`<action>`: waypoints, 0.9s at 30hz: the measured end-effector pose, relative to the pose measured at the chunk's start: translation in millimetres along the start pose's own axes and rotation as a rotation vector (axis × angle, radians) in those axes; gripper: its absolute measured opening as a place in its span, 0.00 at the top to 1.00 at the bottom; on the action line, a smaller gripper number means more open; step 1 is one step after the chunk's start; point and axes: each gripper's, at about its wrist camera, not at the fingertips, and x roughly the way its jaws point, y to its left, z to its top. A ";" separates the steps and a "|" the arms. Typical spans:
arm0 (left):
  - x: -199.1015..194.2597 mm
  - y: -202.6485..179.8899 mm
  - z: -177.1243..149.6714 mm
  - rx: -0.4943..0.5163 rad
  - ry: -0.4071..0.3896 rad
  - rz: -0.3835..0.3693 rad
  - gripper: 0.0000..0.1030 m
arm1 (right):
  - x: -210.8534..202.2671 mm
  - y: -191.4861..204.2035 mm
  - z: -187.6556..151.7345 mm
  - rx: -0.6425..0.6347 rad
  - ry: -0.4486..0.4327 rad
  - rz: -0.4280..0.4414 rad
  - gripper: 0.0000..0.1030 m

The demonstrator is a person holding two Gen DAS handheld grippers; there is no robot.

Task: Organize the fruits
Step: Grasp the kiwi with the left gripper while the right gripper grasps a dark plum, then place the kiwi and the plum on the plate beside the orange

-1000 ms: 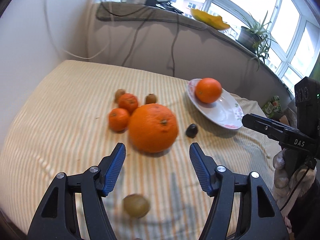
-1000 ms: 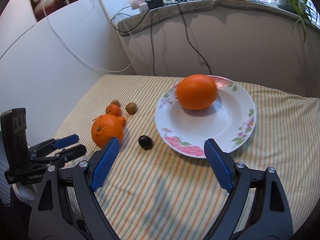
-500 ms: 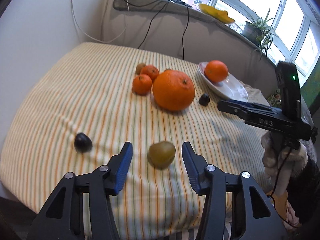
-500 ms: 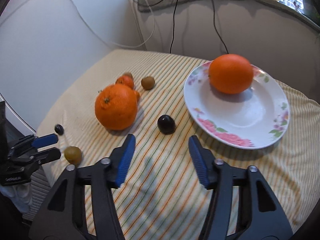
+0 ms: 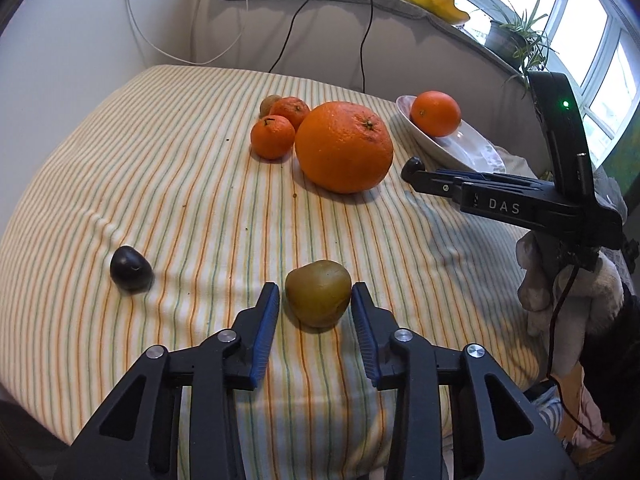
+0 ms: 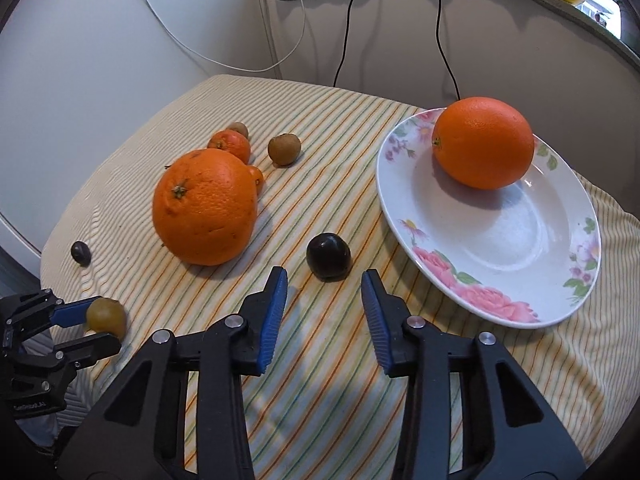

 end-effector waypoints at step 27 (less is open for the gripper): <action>-5.3 -13.5 24.4 0.025 -0.053 -0.060 0.74 | -20.7 -3.7 6.4 0.004 -0.046 0.022 0.77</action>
